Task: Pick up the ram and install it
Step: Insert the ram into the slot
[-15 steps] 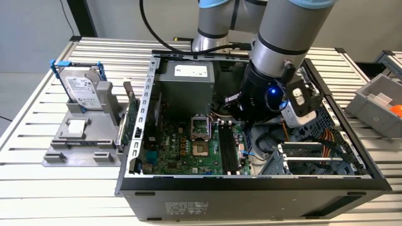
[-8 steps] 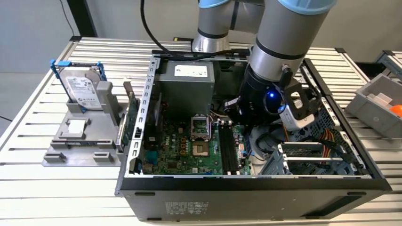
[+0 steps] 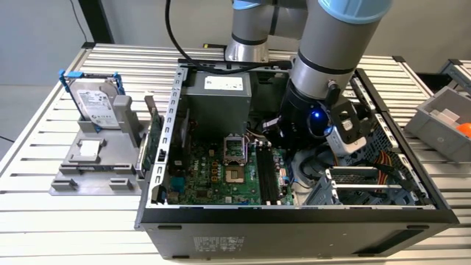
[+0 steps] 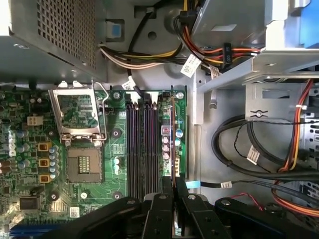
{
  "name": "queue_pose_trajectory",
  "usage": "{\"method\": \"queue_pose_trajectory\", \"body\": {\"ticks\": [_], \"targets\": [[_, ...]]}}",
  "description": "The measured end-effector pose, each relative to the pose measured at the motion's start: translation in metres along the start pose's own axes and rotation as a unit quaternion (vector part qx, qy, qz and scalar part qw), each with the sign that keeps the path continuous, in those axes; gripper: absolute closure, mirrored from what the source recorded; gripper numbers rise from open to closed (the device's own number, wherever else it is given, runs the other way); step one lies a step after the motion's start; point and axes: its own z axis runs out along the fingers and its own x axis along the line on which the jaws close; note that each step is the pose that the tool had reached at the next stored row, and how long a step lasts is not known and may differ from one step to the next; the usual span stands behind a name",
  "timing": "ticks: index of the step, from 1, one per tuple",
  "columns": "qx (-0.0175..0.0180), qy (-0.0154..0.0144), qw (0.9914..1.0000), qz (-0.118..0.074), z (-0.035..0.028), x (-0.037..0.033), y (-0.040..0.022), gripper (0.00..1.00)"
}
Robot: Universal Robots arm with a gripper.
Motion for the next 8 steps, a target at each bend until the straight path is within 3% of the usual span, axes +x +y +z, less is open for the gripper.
{"method": "queue_pose_trajectory", "body": {"ticks": [4, 8], "targets": [[0.0000, -0.0002, 1.00000, 0.000, 0.0058, -0.0003, 0.0000, 1.00], [0.0002, -0.0002, 1.00000, 0.000, 0.0065, -0.0008, 0.0000, 1.00]]}}
